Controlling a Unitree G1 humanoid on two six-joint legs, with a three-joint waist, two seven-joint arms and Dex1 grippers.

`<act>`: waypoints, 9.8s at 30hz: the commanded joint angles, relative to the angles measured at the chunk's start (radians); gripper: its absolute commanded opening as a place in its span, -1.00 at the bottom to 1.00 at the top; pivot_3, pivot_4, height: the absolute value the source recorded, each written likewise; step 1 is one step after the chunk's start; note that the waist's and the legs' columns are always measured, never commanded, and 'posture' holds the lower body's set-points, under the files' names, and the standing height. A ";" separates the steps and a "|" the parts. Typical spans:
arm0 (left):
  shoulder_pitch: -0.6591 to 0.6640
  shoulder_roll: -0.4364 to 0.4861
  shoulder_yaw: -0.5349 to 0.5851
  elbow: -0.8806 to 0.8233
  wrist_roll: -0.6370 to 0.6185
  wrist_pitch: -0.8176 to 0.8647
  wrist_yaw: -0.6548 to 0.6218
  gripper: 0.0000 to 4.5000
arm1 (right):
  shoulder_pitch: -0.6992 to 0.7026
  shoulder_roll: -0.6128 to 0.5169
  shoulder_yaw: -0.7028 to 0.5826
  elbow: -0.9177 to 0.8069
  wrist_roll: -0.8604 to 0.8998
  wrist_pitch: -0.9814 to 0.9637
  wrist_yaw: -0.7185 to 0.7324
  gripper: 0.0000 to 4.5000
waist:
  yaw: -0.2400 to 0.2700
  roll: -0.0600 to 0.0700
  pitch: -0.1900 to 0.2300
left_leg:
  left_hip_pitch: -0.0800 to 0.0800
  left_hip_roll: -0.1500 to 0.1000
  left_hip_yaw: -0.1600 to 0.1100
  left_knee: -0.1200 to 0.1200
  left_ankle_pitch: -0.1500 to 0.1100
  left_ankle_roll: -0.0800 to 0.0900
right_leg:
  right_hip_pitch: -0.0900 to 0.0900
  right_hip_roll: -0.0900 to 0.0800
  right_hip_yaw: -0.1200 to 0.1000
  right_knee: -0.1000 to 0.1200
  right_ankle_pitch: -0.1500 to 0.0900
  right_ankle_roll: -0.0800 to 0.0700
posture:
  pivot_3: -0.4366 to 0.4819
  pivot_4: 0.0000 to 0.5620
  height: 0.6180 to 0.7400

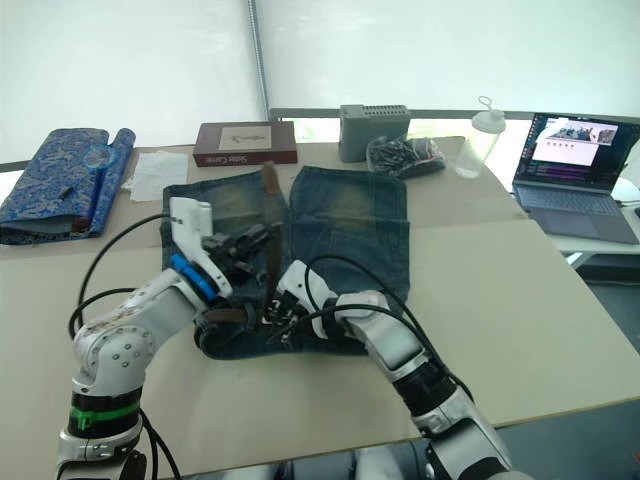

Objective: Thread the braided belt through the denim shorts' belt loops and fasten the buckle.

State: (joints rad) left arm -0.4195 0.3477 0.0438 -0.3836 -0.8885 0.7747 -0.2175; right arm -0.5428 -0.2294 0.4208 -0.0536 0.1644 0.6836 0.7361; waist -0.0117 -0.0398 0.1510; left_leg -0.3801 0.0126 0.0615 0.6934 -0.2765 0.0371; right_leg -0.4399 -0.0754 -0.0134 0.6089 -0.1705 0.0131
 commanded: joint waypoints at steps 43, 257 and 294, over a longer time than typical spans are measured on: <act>-0.086 0.032 -0.431 0.211 0.954 -0.645 -0.352 -0.67 | -0.098 0.266 -0.895 -0.499 0.477 0.931 -0.633 -1.00 | -0.001 0.002 0.001 | -0.017 0.000 0.000 0.002 0.000 0.001 | -0.017 -0.001 0.001 0.001 0.000 0.002 | -0.05 -0.47 1.00; -0.044 0.046 -0.319 0.108 0.887 -0.492 -0.298 0.84 | -0.014 0.398 -0.883 -0.561 0.678 0.790 -0.795 -1.00 | -0.004 0.015 -0.013 | -0.007 -0.004 -0.001 -0.014 -0.009 0.007 | -0.006 -0.003 0.001 -0.014 -0.007 0.006 | -0.05 -0.47 1.00; 0.083 0.596 -0.090 0.282 0.796 -0.896 -0.845 -1.00 | 0.106 -0.328 -0.021 -0.470 0.269 0.089 -0.234 -0.10 | -0.001 0.013 -0.010 | -0.007 -0.003 0.001 -0.009 -0.009 0.008 | -0.007 -0.002 0.001 -0.014 -0.007 0.007 | -0.05 -0.47 1.00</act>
State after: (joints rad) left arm -0.3174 0.9223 -0.0793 -0.1049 -0.0887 -0.0715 -1.0376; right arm -0.4165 -0.5681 0.3912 -0.5196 0.4655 0.8300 0.4795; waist -0.0131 -0.0269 0.1406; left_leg -0.3867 0.0098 0.0624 0.6839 -0.2853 0.0447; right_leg -0.4467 -0.0780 -0.0122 0.5953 -0.1775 0.0201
